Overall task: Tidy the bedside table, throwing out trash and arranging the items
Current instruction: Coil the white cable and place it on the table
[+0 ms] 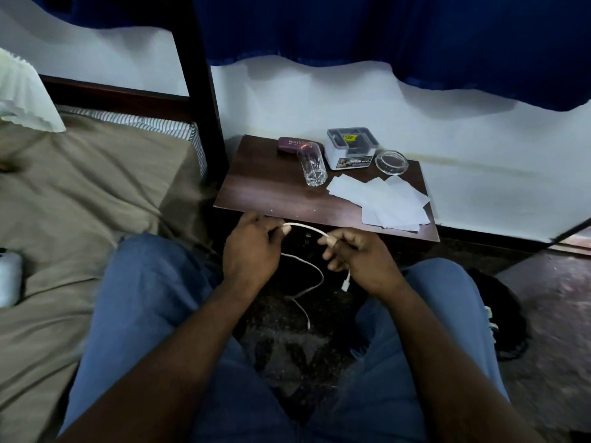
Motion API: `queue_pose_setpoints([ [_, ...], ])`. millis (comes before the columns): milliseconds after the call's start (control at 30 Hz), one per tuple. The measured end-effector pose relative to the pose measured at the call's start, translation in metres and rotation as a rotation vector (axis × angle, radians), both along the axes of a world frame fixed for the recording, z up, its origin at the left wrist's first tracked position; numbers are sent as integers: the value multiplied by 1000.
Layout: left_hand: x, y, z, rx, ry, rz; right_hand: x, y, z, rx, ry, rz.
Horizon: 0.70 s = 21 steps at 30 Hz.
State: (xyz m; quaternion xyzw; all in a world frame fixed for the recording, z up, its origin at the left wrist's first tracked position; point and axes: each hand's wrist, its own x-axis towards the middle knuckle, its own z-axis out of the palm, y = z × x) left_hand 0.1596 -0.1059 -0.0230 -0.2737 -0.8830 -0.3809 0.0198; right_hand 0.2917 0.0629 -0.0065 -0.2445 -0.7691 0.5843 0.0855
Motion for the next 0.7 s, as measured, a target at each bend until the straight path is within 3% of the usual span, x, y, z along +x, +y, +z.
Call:
queue_pose_setpoints([
  [133,7,8,-1,105,-33,-276,-4,-13,8,-625,65,-50],
  [267,15,21,-5,210,-133,-343,-7,-13,13,-929,115,-18],
  [433,15,27,-8,216,-13,-332,-8,-14,11,-938,84,69],
  [533,9,27,-11,182,44,-176,-10,-17,8,-903,34,52],
  [700,-1,25,-16,12,-64,-212,-10,-15,7,-1035,98,79],
])
